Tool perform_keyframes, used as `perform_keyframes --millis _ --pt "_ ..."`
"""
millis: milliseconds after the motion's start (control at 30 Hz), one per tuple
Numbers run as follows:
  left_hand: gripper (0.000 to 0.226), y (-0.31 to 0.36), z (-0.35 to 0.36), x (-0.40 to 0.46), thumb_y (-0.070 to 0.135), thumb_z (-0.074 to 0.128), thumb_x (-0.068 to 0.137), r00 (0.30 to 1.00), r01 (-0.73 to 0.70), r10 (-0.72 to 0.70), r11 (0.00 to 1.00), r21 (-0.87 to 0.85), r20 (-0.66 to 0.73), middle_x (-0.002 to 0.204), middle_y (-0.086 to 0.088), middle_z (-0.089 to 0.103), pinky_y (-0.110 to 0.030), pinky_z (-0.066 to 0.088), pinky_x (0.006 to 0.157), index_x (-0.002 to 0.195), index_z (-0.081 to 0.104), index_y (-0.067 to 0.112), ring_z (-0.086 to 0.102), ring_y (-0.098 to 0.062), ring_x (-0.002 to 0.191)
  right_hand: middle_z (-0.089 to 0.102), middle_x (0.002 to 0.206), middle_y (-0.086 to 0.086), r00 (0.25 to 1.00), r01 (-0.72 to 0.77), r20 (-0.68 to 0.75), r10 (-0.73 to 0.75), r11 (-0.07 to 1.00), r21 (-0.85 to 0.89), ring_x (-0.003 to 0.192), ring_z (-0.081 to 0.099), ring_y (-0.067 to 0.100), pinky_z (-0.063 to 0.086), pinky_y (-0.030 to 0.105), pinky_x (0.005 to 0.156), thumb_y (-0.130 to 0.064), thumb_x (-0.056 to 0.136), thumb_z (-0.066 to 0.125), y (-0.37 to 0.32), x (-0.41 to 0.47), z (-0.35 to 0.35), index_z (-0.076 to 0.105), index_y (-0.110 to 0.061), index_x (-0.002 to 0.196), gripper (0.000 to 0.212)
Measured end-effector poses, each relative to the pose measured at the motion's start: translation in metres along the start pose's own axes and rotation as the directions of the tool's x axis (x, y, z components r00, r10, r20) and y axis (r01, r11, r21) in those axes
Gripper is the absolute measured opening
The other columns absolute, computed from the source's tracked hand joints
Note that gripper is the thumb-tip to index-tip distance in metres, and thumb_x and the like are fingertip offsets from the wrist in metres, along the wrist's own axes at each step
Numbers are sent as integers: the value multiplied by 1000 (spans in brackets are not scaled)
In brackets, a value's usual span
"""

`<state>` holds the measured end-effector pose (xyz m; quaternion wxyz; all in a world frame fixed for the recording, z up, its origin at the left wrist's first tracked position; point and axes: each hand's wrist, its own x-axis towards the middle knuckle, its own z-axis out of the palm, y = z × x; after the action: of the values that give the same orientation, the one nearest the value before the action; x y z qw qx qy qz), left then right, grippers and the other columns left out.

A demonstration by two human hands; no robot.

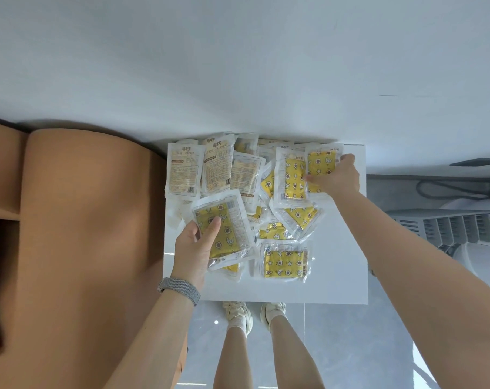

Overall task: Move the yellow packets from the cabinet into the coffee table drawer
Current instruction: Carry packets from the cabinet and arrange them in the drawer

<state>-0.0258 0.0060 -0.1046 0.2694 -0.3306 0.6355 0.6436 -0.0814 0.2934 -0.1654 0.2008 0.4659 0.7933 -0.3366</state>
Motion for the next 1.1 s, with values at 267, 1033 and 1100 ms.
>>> perform_keyframes --millis 267,1033,1100 --pt "42 -1 -2 -4 44 82 67 1000 15 -15 1000 21 6 106 -18 64 -58 50 94 95 68 15 60 -32 99 53 70 3 1000 12 -29 -1 922 387 72 50 22 42 29 62 -47 83 71 7 -12 5 61 -9 76 40" --pt "14 -5 -15 -1 21 68 89 1000 17 -16 1000 6 -27 100 -10 66 -37 58 79 97 63 11 65 -20 92 24 147 8 993 -106 65 99 987 121 135 21 30 28 49 111 -44 87 66 -7 -45 40 14 -8 147 87" --pt "20 -4 -17 0 24 72 86 999 28 -28 1000 -6 -40 99 -12 63 -47 55 90 94 61 10 62 -23 93 26 146 10 991 -110 81 102 989 101 134 24 30 29 48 110 -45 85 68 -6 -44 37 15 -7 146 89"
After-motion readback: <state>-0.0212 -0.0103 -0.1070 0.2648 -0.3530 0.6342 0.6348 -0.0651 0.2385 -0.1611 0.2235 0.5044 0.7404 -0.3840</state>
